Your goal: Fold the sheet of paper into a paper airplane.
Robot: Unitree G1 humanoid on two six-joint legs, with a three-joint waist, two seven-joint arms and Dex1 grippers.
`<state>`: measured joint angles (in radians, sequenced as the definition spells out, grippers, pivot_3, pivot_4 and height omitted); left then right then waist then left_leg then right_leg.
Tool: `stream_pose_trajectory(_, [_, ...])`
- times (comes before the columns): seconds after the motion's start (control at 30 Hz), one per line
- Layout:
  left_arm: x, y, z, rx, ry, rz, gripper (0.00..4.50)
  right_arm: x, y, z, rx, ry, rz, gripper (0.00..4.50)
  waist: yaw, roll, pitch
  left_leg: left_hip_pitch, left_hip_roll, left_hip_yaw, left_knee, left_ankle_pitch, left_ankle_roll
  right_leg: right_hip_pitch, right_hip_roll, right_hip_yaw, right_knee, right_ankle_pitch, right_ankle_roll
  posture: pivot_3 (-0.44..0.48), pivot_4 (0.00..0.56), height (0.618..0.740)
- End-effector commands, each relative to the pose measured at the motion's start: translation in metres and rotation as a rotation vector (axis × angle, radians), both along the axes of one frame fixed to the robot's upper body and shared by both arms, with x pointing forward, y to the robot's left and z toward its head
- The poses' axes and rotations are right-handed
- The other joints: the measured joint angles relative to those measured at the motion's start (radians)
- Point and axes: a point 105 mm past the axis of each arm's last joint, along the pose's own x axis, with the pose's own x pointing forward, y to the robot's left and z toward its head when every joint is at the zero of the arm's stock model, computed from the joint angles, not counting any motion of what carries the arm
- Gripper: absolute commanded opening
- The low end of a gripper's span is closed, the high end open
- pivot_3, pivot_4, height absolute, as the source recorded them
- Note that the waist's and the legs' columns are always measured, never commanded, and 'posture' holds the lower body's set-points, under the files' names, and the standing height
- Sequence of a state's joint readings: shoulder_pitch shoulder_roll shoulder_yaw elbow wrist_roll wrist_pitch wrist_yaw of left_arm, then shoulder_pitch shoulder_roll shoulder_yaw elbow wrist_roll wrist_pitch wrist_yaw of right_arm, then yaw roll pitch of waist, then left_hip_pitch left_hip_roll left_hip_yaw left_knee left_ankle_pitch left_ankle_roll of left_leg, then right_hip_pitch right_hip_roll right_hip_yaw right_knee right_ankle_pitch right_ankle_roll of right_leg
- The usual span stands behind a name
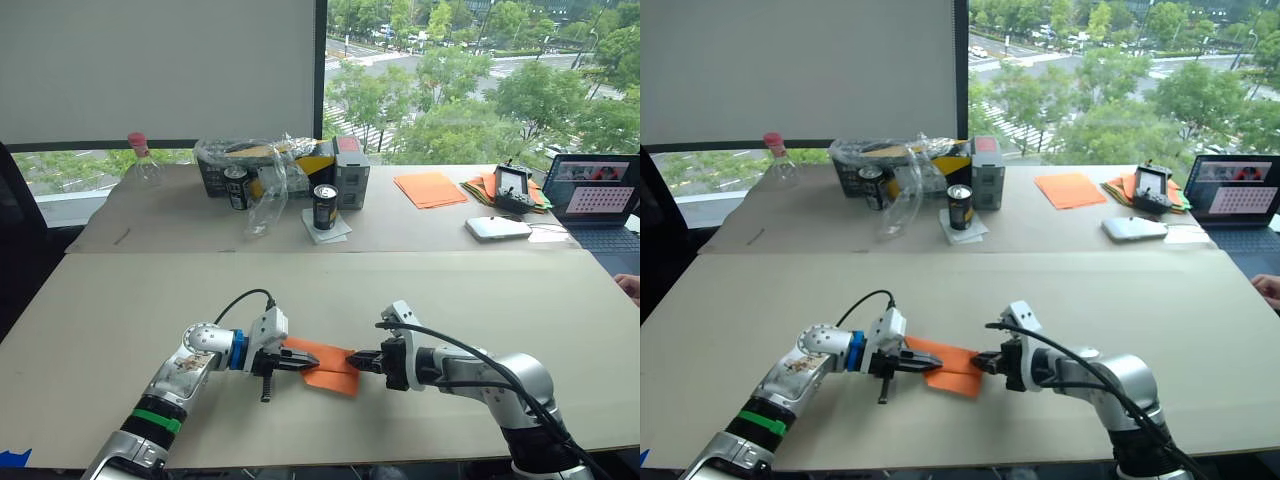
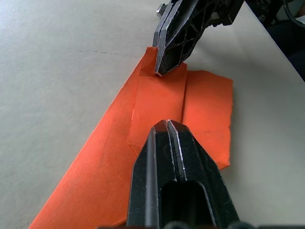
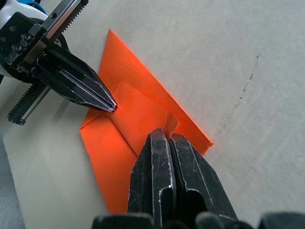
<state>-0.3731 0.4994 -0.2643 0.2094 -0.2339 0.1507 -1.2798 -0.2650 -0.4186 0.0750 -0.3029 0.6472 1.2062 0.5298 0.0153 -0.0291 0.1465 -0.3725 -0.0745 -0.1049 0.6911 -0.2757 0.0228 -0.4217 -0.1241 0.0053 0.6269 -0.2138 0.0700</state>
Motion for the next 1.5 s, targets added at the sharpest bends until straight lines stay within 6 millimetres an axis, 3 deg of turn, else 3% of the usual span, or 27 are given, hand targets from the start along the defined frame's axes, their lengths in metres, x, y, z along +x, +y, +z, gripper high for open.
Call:
stream_pose_trajectory(0.03, [-0.003,0.007,-0.014,0.044,0.039,0.009,0.0,0.001,-0.012,-0.009,-0.006,0.037,-0.066,0.02,0.0,0.0,0.0,0.0,0.0,0.0,0.0,0.0,0.0,0.0,0.0,0.0,0.0,0.0,0.0,0.0,0.15,0.695])
stream_pose_trajectory(0.2, [-0.005,0.008,-0.016,0.042,0.059,0.006,0.0,0.001,-0.012,0.014,-0.015,-0.129,-0.019,1.69,-0.002,0.003,0.001,-0.002,0.0,0.0,0.0,0.0,0.0,0.0,0.0,0.0,0.0,0.0,0.0,0.0,0.15,0.695])
stream_pose_trajectory(0.27, [-0.003,0.006,-0.016,0.041,0.058,-0.001,0.0,0.005,-0.013,0.034,-0.02,-0.284,-0.002,2.31,-0.003,0.005,0.002,-0.003,0.0,0.0,0.0,0.0,0.0,0.0,0.0,0.0,0.001,0.0,0.0,0.0,0.15,0.695])
stream_pose_trajectory(0.33, [-0.002,0.005,-0.015,0.04,0.056,-0.01,0.0,0.003,-0.011,0.051,-0.029,-0.417,0.04,2.31,-0.003,0.007,0.003,-0.004,0.0,0.0,0.0,0.0,0.0,-0.001,0.0,0.0,0.001,0.0,0.001,0.0,0.15,0.695])
stream_pose_trajectory(0.43, [-0.001,0.001,-0.013,0.034,0.057,-0.024,0.0,-0.008,-0.002,0.056,-0.068,-0.513,0.133,2.31,-0.005,0.009,0.004,-0.005,0.0,0.001,0.0,0.0,0.0,-0.002,0.0,0.0,0.001,0.0,0.001,0.0,0.15,0.695])
stream_pose_trajectory(0.67, [0.0,-0.001,-0.012,0.05,0.053,-0.059,0.0,-0.01,0.023,0.033,-0.179,-0.673,0.26,0.07,-0.006,0.009,0.005,-0.005,0.0,0.001,0.0,0.0,0.0,-0.002,0.0,0.0,0.001,-0.001,0.001,0.0,0.15,0.695])
stream_pose_trajectory(0.87, [-0.001,0.01,-0.01,0.083,0.057,-0.064,0.0,-0.01,0.037,0.009,-0.141,-0.594,0.261,0.03,-0.011,0.009,0.005,-0.005,0.0,0.001,0.0,0.0,0.0,-0.003,0.001,0.001,0.001,0.002,-0.004,0.0,0.15,0.695])
stream_pose_trajectory(1.23, [-0.001,0.028,-0.008,0.125,0.056,-0.037,0.0,-0.015,0.058,0.003,-0.073,-0.602,0.388,0.03,-0.033,0.009,0.005,-0.002,0.001,0.001,-0.004,0.0,0.0,-0.003,0.003,0.002,0.002,0.003,-0.005,0.0,0.15,0.695])
stream_pose_trajectory(1.37, [-0.002,0.029,-0.008,0.126,0.058,-0.033,0.0,-0.014,0.061,0.001,-0.073,-0.612,0.394,0.03,-0.033,0.009,0.005,-0.001,0.002,0.001,-0.005,0.0,-0.001,-0.003,0.004,0.002,0.002,0.004,-0.006,0.0,0.15,0.695])
stream_pose_trajectory(1.5, [-0.001,0.023,-0.006,0.092,0.063,-0.03,0.0,-0.011,0.05,-0.013,-0.163,-0.596,0.39,0.03,-0.032,0.01,0.005,0.0,0.002,0.001,-0.006,0.001,-0.001,-0.003,0.004,0.003,0.002,0.004,-0.006,0.0,0.15,0.695])
